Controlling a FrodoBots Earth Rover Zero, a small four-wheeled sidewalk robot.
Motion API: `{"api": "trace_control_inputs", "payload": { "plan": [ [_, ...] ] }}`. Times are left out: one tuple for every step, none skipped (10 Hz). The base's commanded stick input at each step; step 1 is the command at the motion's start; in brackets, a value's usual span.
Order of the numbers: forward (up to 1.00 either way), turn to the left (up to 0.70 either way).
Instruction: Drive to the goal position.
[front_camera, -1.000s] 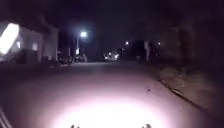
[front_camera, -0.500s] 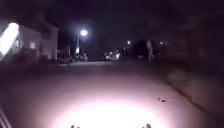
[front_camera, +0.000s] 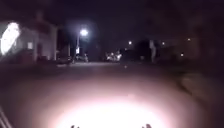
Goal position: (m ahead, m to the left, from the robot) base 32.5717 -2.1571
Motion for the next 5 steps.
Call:
{"api": "trace_control_inputs", "payload": {
  "plan": [
    [1.00, 0.00],
    [1.00, 0.00],
    [1.00, 0.00],
    [1.00, 0.00],
    [1.00, 0.00]
  ]
}}
